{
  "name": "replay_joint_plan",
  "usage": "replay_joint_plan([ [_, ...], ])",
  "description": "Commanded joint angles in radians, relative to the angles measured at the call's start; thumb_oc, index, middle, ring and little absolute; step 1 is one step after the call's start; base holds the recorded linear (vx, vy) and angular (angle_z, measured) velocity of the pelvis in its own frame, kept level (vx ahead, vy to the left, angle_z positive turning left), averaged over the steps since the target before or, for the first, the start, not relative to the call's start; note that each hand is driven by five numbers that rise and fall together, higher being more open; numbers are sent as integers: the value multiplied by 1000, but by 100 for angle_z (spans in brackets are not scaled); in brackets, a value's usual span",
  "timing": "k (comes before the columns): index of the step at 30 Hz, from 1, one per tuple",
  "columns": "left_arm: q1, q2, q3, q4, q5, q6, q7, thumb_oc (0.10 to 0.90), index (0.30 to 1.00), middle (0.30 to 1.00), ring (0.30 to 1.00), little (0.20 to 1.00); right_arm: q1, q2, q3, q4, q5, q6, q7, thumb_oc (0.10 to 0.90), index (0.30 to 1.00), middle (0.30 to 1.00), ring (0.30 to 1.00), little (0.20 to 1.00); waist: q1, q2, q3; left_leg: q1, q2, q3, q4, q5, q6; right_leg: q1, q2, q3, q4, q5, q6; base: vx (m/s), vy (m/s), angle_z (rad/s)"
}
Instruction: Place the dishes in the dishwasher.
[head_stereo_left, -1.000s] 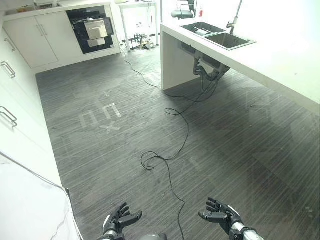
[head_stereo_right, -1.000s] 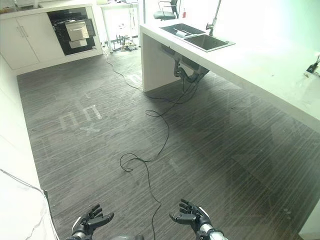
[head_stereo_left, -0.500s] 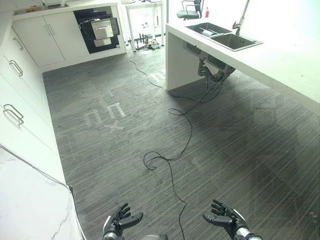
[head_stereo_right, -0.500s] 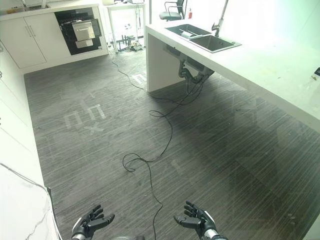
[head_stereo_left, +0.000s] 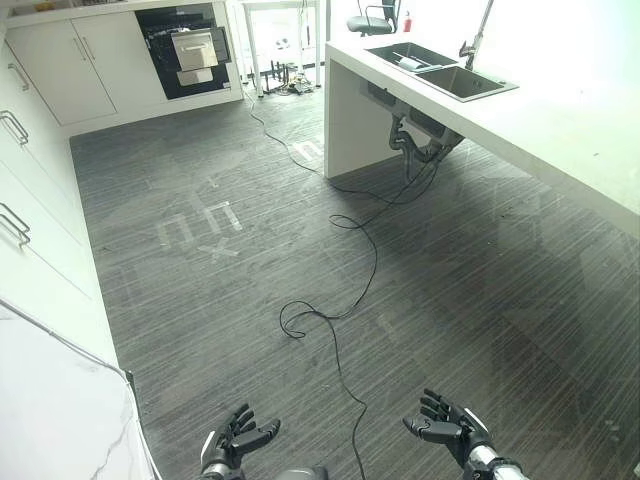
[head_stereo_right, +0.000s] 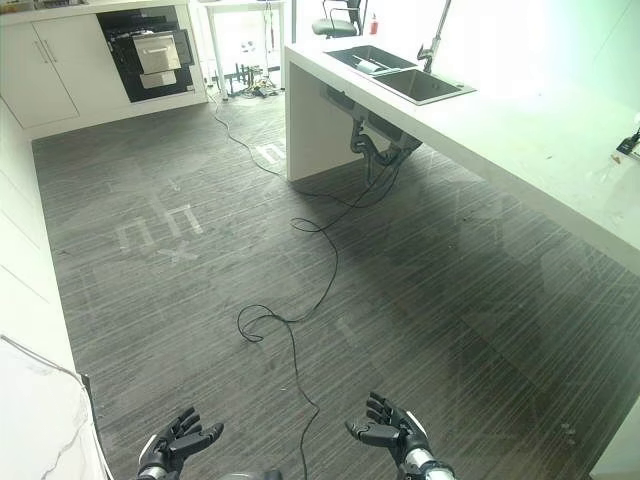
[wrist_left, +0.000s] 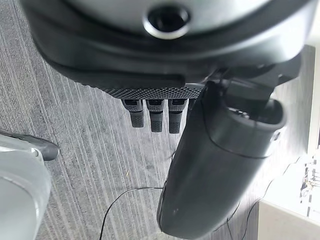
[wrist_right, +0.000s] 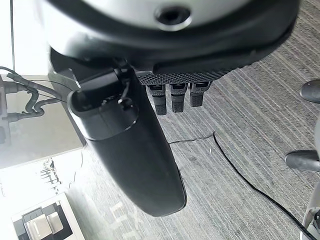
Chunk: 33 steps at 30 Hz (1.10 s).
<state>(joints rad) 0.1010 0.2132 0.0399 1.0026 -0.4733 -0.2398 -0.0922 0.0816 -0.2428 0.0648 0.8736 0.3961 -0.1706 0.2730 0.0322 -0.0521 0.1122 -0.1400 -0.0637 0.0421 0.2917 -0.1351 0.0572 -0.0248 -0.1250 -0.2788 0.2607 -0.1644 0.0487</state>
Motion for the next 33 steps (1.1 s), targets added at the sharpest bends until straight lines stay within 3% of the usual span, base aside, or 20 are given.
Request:
replay_joint_plan([
  [1, -16, 7, 13, -92, -56, -62, 2, 800, 900, 900, 900, 900, -34, -52, 19, -97, 17, -54, -6, 800, 900, 900, 900, 900, 8, 21, -23, 59, 91, 62, 8, -106, -88, -28, 23, 5, 39, -48, 17, 42, -93, 0],
  [5, -12, 10, 16, -120, -53, -65, 7, 800, 900, 900, 900, 900, -39, -70, 24, -159, 16, -52, -25, 800, 900, 900, 900, 900, 1, 16, -13, 82, 87, 52, 8, -88, -93, -42, 46, 29, 39, -44, -5, 55, -202, -5],
  [7, -13, 10, 22, -126, -50, -69, -14, 800, 900, 900, 900, 900, -36, -88, 22, -202, 1, -43, -30, 800, 900, 900, 900, 900, 11, -16, 25, 107, 57, 84, 8, 29, -98, -38, 35, 56, 39, -39, -23, 92, -263, -23],
  [8, -12, 13, 22, -128, -50, -73, -31, 800, 900, 900, 900, 900, -33, -101, 20, -210, 6, -53, -32, 800, 900, 900, 900, 900, 17, -35, 59, 44, 56, 93, 136, 103, -107, -24, 28, 73, 39, -40, -42, 30, -218, -38],
  [9, -13, 16, 21, -130, -52, -72, -38, 800, 900, 900, 900, 900, -30, -112, 19, -207, 10, -66, -24, 800, 900, 900, 900, 900, 21, -30, 75, -35, 60, 82, 220, 130, -114, -21, 41, 81, 39, -41, -51, 25, -177, -10],
  [11, -11, 18, 18, -130, -55, -74, -44, 800, 900, 900, 900, 900, -31, -114, 13, -190, 1, -79, -22, 800, 900, 900, 900, 900, 26, -22, 85, -81, 81, 119, 128, 171, -121, -11, 59, 94, 39, -45, -48, 143, -14, 35],
  [12, -6, 16, 16, -125, -59, -75, -46, 800, 900, 900, 900, 900, -33, -113, 10, -182, -2, -80, -20, 800, 900, 900, 900, 900, 25, -10, 91, -71, 99, 127, 49, 174, -140, 10, 75, 101, 39, -61, -38, 408, 151, 21],
  [13, 10, 10, 17, -118, -55, -86, -54, 800, 900, 900, 900, 900, -36, -119, 0, -171, -4, -81, -7, 800, 900, 900, 900, 900, 19, 27, 99, -119, 176, 146, 8, 151, -154, 35, 108, 103, 39, -77, -27, 344, 171, -16],
  [16, 16, 5, 9, -125, -48, -88, -50, 800, 900, 900, 900, 900, -16, -129, -9, -195, -11, -85, -7, 800, 900, 900, 900, 900, 17, 65, 96, -203, 249, 134, 8, 193, -177, 55, 141, 102, 39, -93, -39, 254, 188, -17],
  [19, 29, -12, 21, -130, -62, -89, -34, 800, 900, 900, 900, 900, 3, -135, -20, -222, -31, -72, 5, 800, 900, 900, 900, 900, 9, 71, 80, -188, 249, 156, 8, 132, -172, 87, 109, 88, 39, -121, -27, 309, 270, -2],
  [25, 19, 2, 47, -164, -38, -63, -23, 800, 900, 900, 900, 900, 55, -93, -19, -280, -92, -89, 20, 800, 900, 900, 900, 900, 12, 59, 11, -137, 189, 163, 8, 30, -108, 161, 47, 87, 39, -149, 15, 289, 225, -29],
  [28, 2, 23, 40, -185, -19, -47, -27, 800, 900, 900, 900, 900, 45, -70, -14, -330, -77, -65, -15, 800, 900, 900, 900, 900, 11, 46, -7, -113, 134, 135, 8, 5, -63, 191, 7, 63, 39, -69, 48, 257, 259, 3],
  [29, -3, 30, 33, -194, -18, -40, -25, 800, 900, 900, 900, 900, 40, -61, -12, -354, -71, -55, -25, 800, 900, 900, 900, 900, 1, 41, -9, -95, 102, 116, 8, -10, -38, 204, -4, 54, 39, 48, 67, 288, 383, 25],
  [30, -7, 36, 25, -206, -7, -34, -18, 800, 900, 900, 900, 900, 43, -51, -11, -389, -73, -49, -30, 800, 900, 900, 900, 900, -14, 52, -3, -66, 71, 86, 8, -29, -7, 164, -30, 42, 181, 204, 81, 329, 489, 65],
  [31, -8, 39, 15, -211, 0, -33, -14, 800, 900, 900, 900, 900, 52, -44, -4, -414, -77, -47, -42, 800, 900, 900, 900, 900, -20, 60, 7, -46, 46, 69, 8, -40, 13, 70, -52, 53, 372, 244, 81, 270, 461, 64],
  [32, -8, 41, 8, -214, -8, -32, -4, 800, 900, 900, 900, 900, 55, -48, 7, -416, -76, -53, -43, 800, 900, 900, 900, 900, -27, 67, 14, -27, 42, 66, 8, -49, 18, 3, -60, 49, 454, 250, 72, 175, 282, 64],
  [33, -9, 41, 3, -216, -14, -30, 7, 800, 900, 900, 900, 900, 53, -50, 14, -417, -73, -52, -48, 800, 900, 900, 900, 900, -32, 70, 19, -16, 41, 62, 8, -51, 18, -30, -51, 40, 447, 228, 58, 133, 115, 36],
])
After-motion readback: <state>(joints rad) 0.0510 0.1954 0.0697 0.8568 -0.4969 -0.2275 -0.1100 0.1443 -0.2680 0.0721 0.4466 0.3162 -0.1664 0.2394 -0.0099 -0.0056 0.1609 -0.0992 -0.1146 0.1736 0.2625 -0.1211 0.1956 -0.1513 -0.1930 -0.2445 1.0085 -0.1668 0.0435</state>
